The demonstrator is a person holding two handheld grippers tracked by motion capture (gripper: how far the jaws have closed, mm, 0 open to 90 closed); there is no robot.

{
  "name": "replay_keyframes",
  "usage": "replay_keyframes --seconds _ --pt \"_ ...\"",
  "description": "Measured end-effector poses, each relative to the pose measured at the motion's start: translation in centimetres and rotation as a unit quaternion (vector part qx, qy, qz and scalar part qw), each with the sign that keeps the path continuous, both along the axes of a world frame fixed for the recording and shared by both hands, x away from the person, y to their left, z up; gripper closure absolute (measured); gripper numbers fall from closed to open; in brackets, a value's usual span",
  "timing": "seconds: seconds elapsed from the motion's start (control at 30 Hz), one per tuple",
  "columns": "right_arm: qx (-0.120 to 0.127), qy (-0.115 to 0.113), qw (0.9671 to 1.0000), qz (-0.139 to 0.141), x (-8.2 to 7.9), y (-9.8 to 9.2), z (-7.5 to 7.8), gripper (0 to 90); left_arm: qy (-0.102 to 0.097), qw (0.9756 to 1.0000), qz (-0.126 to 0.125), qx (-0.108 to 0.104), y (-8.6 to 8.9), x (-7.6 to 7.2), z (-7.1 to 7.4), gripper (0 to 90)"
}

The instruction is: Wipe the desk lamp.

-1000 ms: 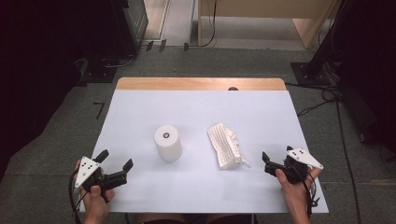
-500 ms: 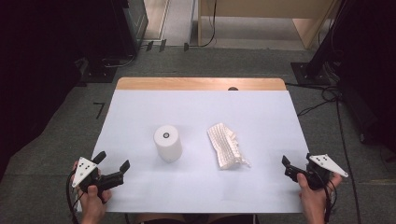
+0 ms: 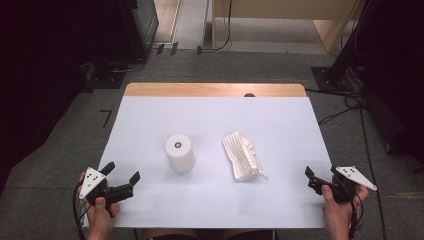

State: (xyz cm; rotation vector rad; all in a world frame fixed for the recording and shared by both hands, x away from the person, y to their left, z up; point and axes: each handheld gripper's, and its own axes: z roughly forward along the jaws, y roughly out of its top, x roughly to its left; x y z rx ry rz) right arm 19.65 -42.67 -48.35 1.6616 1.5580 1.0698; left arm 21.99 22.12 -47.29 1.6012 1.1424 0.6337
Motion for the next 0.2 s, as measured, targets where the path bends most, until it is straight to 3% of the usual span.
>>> replay_keyframes --seconds 0.2 --pt "-0.001 0.004 1.0 -0.001 0.04 0.13 -0.04 6.4 0.001 1.0 -0.002 0.0 0.02 0.05 -0.05 0.0"
